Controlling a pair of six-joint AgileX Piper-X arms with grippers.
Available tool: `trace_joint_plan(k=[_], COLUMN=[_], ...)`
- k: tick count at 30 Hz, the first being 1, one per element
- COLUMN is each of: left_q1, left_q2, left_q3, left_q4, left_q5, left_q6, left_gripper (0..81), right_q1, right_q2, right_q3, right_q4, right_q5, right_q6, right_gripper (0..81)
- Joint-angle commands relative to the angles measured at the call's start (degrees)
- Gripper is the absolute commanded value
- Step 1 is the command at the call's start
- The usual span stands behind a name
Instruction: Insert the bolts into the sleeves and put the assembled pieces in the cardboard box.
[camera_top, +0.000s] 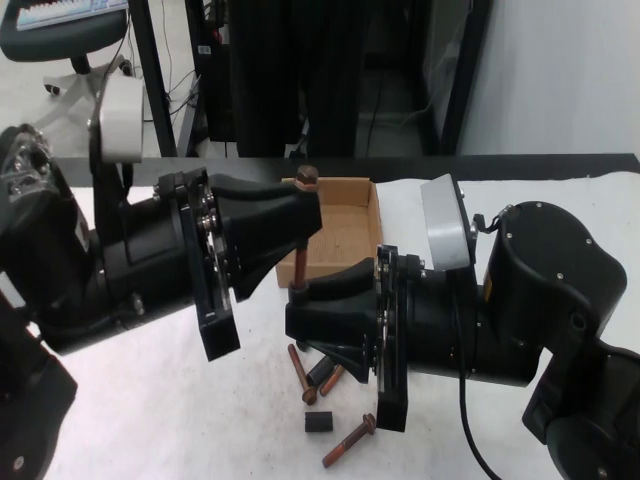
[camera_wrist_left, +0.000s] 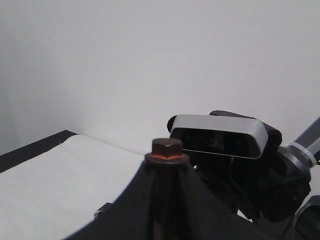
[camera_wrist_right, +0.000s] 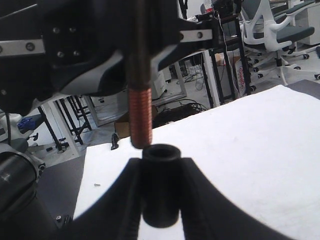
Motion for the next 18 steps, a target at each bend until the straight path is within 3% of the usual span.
trace_joint_plan(k=[1,18], left_q1=[-0.4,-0.4], left_q2=[-0.1,-0.1], left_q3=[-0.8,-0.8], left_q4=[-0.7,1.4], left_q5=[-1.3,-2.5], left_q6=[-0.5,1.2], left_gripper=[0.3,0.3], right_q1=[0.0,0.0], right_q2=[-0.2,-0.2], right_q3=[-0.6,-0.6], right_q4=[-1.9,-1.7], right_q5=[-0.3,-0.7], right_q6=[1.0,1.2], right_gripper=[0.8,0.8])
